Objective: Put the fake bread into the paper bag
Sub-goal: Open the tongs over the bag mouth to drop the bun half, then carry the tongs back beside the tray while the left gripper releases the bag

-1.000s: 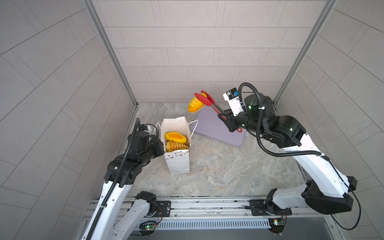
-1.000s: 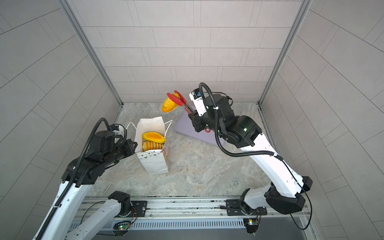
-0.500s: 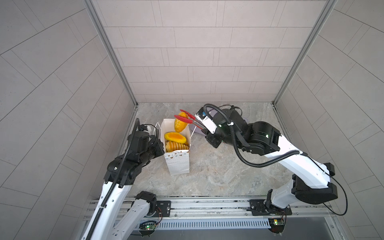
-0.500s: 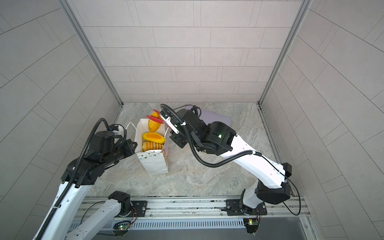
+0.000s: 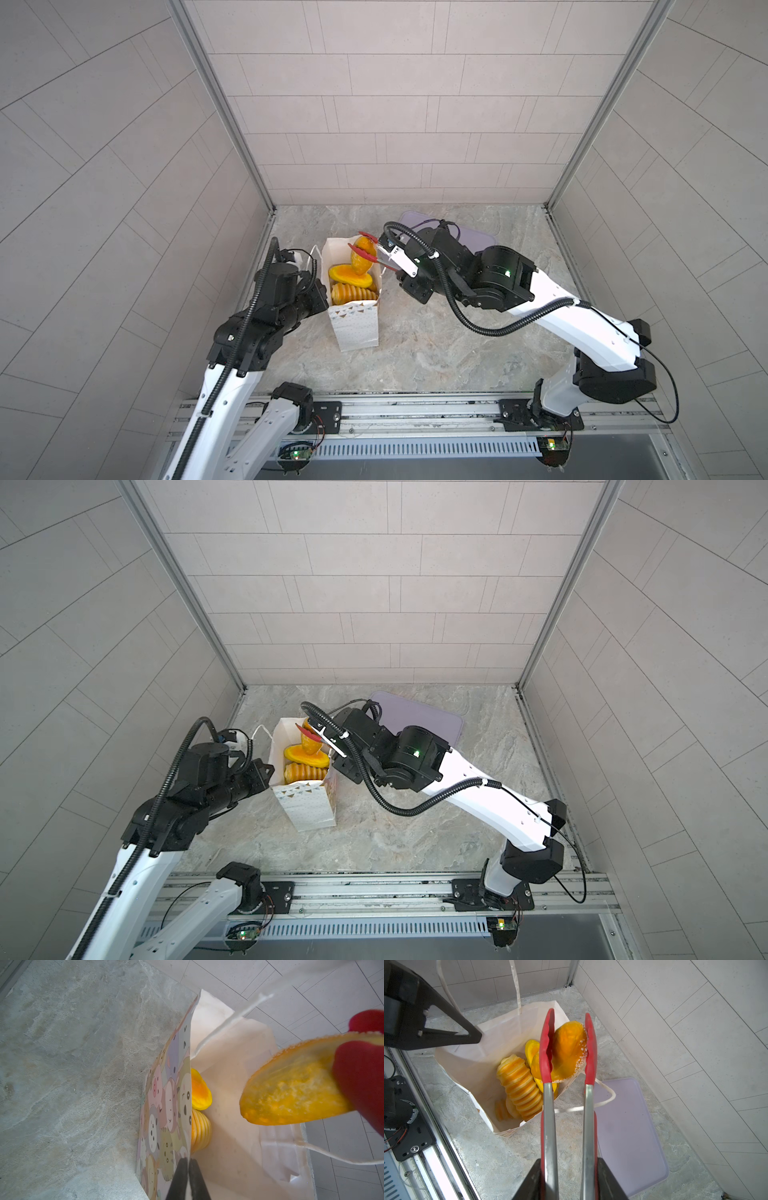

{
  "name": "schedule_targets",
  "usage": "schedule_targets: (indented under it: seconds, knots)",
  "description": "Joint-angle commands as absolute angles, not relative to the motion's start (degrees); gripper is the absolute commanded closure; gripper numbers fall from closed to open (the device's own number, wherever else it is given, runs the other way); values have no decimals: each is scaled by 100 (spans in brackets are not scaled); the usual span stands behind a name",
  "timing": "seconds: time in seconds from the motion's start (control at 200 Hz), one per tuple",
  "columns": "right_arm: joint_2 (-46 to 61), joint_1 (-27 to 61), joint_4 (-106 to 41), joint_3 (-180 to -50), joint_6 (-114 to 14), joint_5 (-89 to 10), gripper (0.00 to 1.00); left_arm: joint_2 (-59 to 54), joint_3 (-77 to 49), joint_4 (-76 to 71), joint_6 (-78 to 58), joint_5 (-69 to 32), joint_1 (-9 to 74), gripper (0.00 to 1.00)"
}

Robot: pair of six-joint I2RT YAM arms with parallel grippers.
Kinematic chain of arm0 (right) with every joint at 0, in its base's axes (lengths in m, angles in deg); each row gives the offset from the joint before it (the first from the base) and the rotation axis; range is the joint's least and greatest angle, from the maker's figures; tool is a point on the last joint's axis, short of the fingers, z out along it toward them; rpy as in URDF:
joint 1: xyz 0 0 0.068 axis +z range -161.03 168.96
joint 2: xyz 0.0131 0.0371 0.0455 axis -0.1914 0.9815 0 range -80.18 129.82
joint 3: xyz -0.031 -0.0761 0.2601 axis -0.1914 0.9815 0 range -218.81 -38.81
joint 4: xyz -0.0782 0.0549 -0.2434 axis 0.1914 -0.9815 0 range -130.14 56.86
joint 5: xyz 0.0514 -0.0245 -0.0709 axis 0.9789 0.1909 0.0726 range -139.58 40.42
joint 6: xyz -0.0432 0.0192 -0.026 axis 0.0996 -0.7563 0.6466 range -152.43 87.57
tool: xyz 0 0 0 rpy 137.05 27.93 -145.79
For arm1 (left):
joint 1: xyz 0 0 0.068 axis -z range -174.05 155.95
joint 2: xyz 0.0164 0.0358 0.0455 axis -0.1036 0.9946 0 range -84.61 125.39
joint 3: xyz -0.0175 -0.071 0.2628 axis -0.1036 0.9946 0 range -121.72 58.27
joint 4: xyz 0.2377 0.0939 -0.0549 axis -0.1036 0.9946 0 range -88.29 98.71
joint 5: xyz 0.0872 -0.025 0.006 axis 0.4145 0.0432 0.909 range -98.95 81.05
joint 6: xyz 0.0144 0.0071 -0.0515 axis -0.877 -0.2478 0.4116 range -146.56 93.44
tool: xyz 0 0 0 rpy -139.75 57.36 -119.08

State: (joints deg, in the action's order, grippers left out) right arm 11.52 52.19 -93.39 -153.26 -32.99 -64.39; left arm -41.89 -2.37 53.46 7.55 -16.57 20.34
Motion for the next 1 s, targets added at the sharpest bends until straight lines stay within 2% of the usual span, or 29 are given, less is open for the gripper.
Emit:
schedule_targets:
  seconds: [0.0,0.215,0.46,0.68,0.851,0.996]
  knots:
    - [1059,5265,-9175,-15276,-3284,-6487,56,-4276,-186,5213,782,-1614,2049,93]
    - [1036,5269,-9098,-15263,-3295,-6392,49,-4278,-167,5221,789,-1604,2046,93]
    - [922,5269,-8894,-15193,-3351,-6447,49,-4279,-103,5183,779,-1578,2045,93]
    - [723,5167,-8714,-15124,-3465,-6981,51,-4241,-66,4994,669,-1503,2047,93]
    - [285,4624,-8524,-14831,-3776,-6939,52,-4120,-36,4735,577,-1495,2047,93]
    - [-252,3521,-8293,-14240,-4298,-6280,53,-4049,-52,4572,464,-1487,2049,93]
